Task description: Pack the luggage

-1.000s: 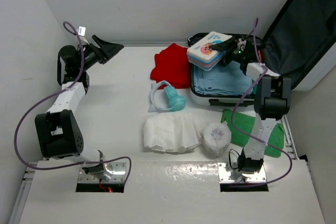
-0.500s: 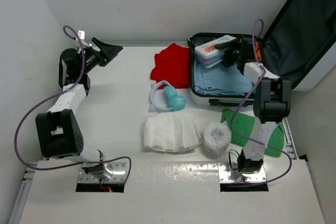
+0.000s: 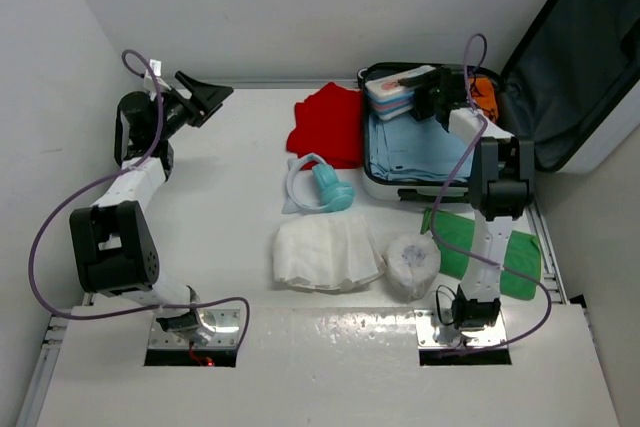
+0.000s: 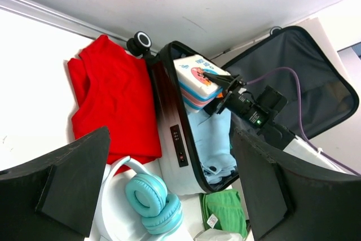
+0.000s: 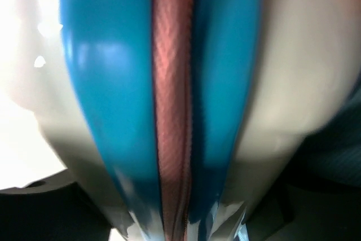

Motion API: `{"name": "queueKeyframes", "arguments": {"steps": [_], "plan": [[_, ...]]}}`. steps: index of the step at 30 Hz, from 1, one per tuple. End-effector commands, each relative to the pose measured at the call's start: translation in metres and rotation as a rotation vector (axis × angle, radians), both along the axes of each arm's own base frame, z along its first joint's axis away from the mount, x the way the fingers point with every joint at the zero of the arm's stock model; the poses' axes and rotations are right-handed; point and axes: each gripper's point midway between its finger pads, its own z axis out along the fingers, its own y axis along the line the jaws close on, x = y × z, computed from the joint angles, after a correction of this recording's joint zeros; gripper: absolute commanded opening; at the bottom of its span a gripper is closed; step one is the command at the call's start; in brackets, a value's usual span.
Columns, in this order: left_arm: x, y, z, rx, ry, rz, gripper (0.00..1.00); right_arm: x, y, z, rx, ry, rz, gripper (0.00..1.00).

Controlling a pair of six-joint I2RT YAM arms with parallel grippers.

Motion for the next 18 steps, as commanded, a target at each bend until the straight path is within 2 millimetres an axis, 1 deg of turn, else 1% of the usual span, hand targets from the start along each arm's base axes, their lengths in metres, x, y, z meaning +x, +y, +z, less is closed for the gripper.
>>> {"name": "queueKeyframes", "arguments": {"steps": [1, 2, 3, 4, 5, 6, 8, 9, 10, 11, 12, 13, 14, 15, 16, 17, 18], "plan": [[0.004, -0.001, 0.02, 0.016, -0.047, 0.006, 0.9, -0.001, 0.005, 0.05, 0.084, -0.065, -0.011, 0.71], [0.004, -0.001, 0.02, 0.016, -0.047, 0.006, 0.9, -0.015, 0.01, 0.046, 0.104, -0.033, 0.013, 0.79], [0.004, -0.001, 0.02, 0.016, -0.047, 0.006, 0.9, -0.021, 0.011, 0.047, 0.11, -0.022, 0.012, 0.87], [0.005, 0.0, 0.02, 0.016, -0.047, 0.015, 0.9, -0.039, 0.016, 0.039, 0.141, 0.021, 0.049, 0.99], [0.005, 0.0, 0.02, 0.016, -0.047, 0.016, 0.9, -0.045, 0.014, 0.051, 0.153, 0.01, 0.057, 0.99], [0.005, 0.0, 0.02, 0.016, -0.047, 0.016, 0.9, -0.059, 0.015, 0.037, 0.174, 0.059, 0.066, 0.99], [0.005, 0.0, 0.02, 0.005, -0.041, 0.015, 0.9, -0.075, 0.013, 0.051, 0.192, 0.075, 0.079, 0.99], [0.005, -0.003, 0.021, -0.003, -0.037, 0.015, 0.9, -0.081, 0.012, 0.05, 0.195, 0.095, 0.08, 0.99], [0.004, -0.003, 0.017, -0.005, -0.028, 0.015, 0.9, -0.09, 0.012, 0.057, 0.195, 0.096, 0.085, 0.99], [0.004, -0.003, 0.017, -0.005, -0.027, 0.015, 0.9, -0.097, 0.008, 0.053, 0.198, 0.135, 0.073, 0.99], [0.004, -0.003, 0.017, -0.005, -0.027, 0.015, 0.9, -0.106, 0.009, 0.059, 0.199, 0.133, 0.078, 0.99], [0.004, -0.003, 0.017, -0.005, -0.027, 0.015, 0.9, -0.112, 0.009, 0.061, 0.207, 0.139, 0.096, 0.99], [0.002, -0.004, 0.021, -0.003, -0.038, 0.015, 0.9, -0.12, 0.009, 0.057, 0.21, 0.155, 0.1, 0.99], [-0.001, -0.005, 0.026, 0.007, -0.055, 0.006, 0.9, -0.125, 0.01, 0.07, 0.206, 0.124, 0.115, 0.99], [-0.002, -0.006, 0.021, 0.035, -0.055, -0.002, 0.9, -0.133, 0.014, 0.07, 0.199, 0.121, 0.172, 0.99], [-0.006, -0.008, 0.025, 0.06, -0.07, -0.025, 0.9, -0.139, 0.016, 0.076, 0.199, 0.101, 0.205, 0.99], [-0.007, -0.013, 0.018, 0.087, -0.062, -0.043, 0.9, -0.144, 0.018, 0.083, 0.175, 0.066, 0.255, 0.99]]}}
